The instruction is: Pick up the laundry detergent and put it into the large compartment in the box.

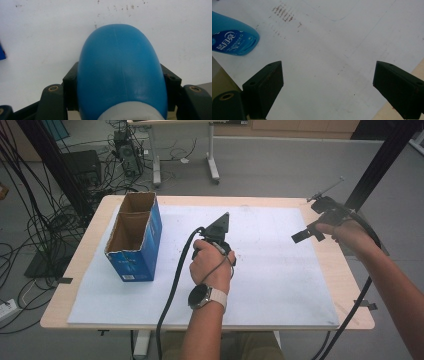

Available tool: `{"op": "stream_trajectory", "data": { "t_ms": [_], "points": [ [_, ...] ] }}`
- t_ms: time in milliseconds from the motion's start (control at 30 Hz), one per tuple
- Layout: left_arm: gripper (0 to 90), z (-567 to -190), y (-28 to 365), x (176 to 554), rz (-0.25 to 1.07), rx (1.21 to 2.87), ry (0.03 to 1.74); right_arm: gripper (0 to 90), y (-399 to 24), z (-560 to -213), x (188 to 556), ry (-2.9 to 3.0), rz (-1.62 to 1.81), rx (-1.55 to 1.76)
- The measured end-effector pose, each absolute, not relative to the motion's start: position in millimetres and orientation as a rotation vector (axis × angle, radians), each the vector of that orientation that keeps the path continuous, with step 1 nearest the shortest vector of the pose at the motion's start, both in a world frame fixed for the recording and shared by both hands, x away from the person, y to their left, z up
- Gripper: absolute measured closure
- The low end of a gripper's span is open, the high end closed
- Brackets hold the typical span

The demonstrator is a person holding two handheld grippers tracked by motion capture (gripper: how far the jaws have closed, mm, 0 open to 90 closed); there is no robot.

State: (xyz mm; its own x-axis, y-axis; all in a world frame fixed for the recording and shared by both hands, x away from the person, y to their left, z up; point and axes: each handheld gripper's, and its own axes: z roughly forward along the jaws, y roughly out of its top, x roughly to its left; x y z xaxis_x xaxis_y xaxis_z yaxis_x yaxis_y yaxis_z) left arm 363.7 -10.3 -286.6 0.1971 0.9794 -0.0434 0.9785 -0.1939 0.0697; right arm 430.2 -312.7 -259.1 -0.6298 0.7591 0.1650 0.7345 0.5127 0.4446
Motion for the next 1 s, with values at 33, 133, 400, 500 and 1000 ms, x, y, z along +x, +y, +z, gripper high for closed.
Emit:
{"op": "stream_trajectory", "data": {
  "t_ms": [33, 133, 400, 500, 1000],
  "points": [
    [36.9, -286.6, -10.5, 363.6, 0.016, 2.367, 1.94, 9.4, -312.6, -259.1, 430.1, 2.688, 0.75, 1.33],
    [36.9, -286.6, -10.7, 363.4, 0.019, 2.364, 1.941, 9.4, -312.8, -259.1, 429.9, 2.687, 0.752, 1.327],
    [36.9, -286.5, -10.5, 362.4, 0.023, 2.368, 1.931, 9.5, -315.5, -259.7, 428.8, 2.683, 0.753, 1.336],
    [36.9, -286.2, -9.9, 361.6, 0.024, 2.374, 1.918, 9.5, -316.3, -259.8, 428.0, 2.682, 0.756, 1.336],
    [37.2, -284.9, -12.6, 358.4, 0.025, 2.407, 1.875, 9.4, -319.6, -260.3, 425.4, 2.676, 0.766, 1.343]
  ]
}}
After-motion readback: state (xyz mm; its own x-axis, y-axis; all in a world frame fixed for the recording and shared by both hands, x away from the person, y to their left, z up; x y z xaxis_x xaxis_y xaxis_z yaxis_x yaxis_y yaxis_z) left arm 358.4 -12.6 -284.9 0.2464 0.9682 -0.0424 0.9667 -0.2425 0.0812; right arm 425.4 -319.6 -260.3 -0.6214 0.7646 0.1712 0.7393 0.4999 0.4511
